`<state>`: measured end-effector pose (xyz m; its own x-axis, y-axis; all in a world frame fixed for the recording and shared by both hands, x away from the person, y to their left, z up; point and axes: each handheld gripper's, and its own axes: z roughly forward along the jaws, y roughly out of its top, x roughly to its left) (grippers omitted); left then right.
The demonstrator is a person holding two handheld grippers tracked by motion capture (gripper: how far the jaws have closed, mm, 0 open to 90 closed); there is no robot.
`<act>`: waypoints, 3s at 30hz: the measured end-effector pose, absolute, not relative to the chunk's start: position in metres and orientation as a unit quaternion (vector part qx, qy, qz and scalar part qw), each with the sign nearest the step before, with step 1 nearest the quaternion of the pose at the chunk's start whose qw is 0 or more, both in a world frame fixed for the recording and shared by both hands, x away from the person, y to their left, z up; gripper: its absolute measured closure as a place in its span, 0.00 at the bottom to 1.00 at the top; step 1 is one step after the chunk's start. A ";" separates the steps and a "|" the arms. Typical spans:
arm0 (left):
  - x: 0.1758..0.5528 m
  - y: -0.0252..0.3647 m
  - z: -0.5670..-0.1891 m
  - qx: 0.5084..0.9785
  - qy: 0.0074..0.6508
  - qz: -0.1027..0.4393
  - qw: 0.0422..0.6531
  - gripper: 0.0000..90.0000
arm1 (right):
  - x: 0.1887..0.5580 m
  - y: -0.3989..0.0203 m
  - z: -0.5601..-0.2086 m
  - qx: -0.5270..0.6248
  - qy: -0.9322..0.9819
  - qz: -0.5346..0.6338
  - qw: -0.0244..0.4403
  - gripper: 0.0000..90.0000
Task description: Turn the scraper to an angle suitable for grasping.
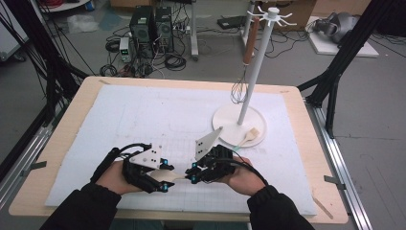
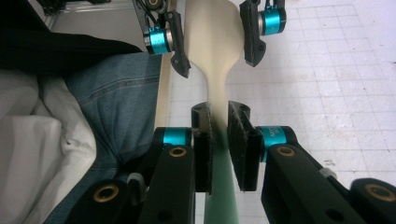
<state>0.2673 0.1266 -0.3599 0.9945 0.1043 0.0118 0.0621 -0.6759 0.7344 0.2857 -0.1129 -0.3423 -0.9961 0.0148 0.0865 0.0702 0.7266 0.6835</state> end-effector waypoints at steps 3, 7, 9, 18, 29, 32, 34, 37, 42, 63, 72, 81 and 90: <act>0.268 0.126 -0.359 0.917 0.045 0.025 0.396 0.51 | 0.285 -0.113 -0.342 -0.024 -0.928 -0.371 0.036 0.90; 0.267 0.123 -0.360 0.916 0.045 0.023 0.398 0.51 | 0.285 -0.111 -0.342 -0.021 -0.927 -0.371 0.037 0.90; 0.267 0.123 -0.361 0.917 0.046 0.022 0.396 0.51 | 0.284 -0.111 -0.342 -0.021 -0.927 -0.372 0.038 0.90; 0.266 0.122 -0.362 0.920 0.035 0.026 0.391 0.57 | 0.284 -0.111 -0.342 -0.018 -0.927 -0.373 0.038 0.90; 0.264 0.122 -0.360 0.918 0.027 0.035 0.394 0.61 | 0.284 -0.111 -0.343 -0.015 -0.928 -0.371 0.040 0.89; 0.263 0.122 -0.361 0.918 0.028 0.034 0.394 0.61 | 0.284 -0.111 -0.343 -0.015 -0.928 -0.369 0.040 0.89; 0.262 0.121 -0.362 0.918 0.028 0.036 0.394 0.61 | 0.285 -0.111 -0.344 -0.010 -0.929 -0.369 0.041 0.89; 0.263 0.120 -0.363 0.920 0.031 0.025 0.389 0.58 | 0.284 -0.111 -0.343 -0.008 -0.929 -0.367 0.041 0.90; 0.263 0.121 -0.364 0.922 0.031 0.019 0.385 0.55 | 0.282 -0.111 -0.342 -0.004 -0.931 -0.364 0.038 0.90; 0.262 0.121 -0.362 0.926 0.022 0.025 0.376 0.60 | 0.282 -0.112 -0.342 -0.003 -0.930 -0.365 0.038 0.89; 0.260 0.122 -0.362 0.924 0.026 0.035 0.379 0.62 | 0.283 -0.111 -0.346 -0.006 -0.930 -0.367 0.037 0.89; 0.260 0.123 -0.360 0.925 0.026 0.039 0.377 0.62 | 0.285 -0.112 -0.349 -0.010 -0.926 -0.374 0.043 0.88; 0.260 0.124 -0.358 0.924 0.026 0.042 0.378 0.63 | 0.286 -0.112 -0.351 -0.008 -0.924 -0.380 0.041 0.88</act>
<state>0.2600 0.1244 -0.3581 0.9952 0.0791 0.0579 0.0158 -0.7128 0.7012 0.2862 -0.1115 -0.3507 -0.9964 -0.0159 0.0828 0.0469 0.7115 0.7011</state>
